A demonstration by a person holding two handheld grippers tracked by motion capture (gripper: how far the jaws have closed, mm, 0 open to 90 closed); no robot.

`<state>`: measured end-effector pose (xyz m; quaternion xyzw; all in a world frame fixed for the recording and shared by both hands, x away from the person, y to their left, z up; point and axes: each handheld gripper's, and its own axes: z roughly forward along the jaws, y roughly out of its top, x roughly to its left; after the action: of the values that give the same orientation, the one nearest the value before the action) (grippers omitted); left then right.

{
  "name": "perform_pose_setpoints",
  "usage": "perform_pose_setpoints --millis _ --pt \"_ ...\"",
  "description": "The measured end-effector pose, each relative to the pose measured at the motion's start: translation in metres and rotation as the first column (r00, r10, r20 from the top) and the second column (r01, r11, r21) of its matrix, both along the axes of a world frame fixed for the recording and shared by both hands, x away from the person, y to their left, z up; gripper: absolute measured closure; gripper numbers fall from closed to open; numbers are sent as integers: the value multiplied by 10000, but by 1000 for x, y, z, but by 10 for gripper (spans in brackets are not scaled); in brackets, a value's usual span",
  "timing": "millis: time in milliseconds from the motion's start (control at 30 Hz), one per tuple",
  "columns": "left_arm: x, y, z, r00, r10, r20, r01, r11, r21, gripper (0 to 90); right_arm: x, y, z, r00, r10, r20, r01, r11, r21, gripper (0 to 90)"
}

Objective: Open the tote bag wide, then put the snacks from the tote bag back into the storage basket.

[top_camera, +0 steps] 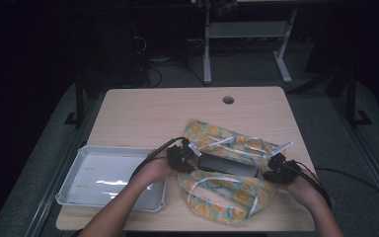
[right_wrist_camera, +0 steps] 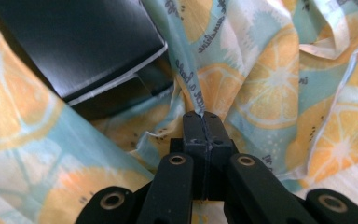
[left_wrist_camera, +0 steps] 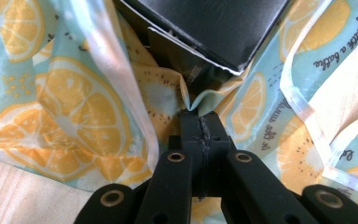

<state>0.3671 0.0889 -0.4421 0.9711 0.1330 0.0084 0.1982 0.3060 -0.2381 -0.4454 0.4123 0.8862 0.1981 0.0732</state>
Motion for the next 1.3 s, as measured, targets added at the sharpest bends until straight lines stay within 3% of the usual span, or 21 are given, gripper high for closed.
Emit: perform_pose_setpoints --millis 400,500,667,867,967,1067,1100,1167,1300 --pt "2 4 1 9998 101 192 -104 9998 148 900 -9 1 0 9979 638 -79 -639 9979 -116 896" --pt "1 4 0 10000 63 60 -63 10000 22 899 -10 1 2 9979 653 -2 -653 9978 62 883" --pt "0 6 4 10000 -8 -44 7 9996 -270 849 -12 -4 16 9973 663 303 -682 9956 636 775" --pt "-6 9 16 9999 -125 -19 123 9974 -711 677 -15 -12 32 9937 629 926 -745 9890 1279 624" --pt "-8 12 27 9999 -162 11 162 9937 -1106 584 -14 -12 43 9872 798 1380 -1014 9822 1580 586" --pt "-10 17 37 9997 -229 -3 226 9879 -1536 521 -13 -6 53 9766 1247 1754 -1586 9678 1953 571" --pt "-11 19 40 9997 -261 -32 252 9854 -1681 503 -11 -1 56 9707 1494 1880 -1888 9587 2127 567" --pt "-12 23 45 9996 -193 -217 146 9795 -2009 459 -8 10 60 9628 1840 1978 -2267 9485 2213 550" --pt "-15 33 50 9998 -138 -171 96 9745 -2243 402 -1 32 60 9472 2487 2024 -2907 9324 2149 521"
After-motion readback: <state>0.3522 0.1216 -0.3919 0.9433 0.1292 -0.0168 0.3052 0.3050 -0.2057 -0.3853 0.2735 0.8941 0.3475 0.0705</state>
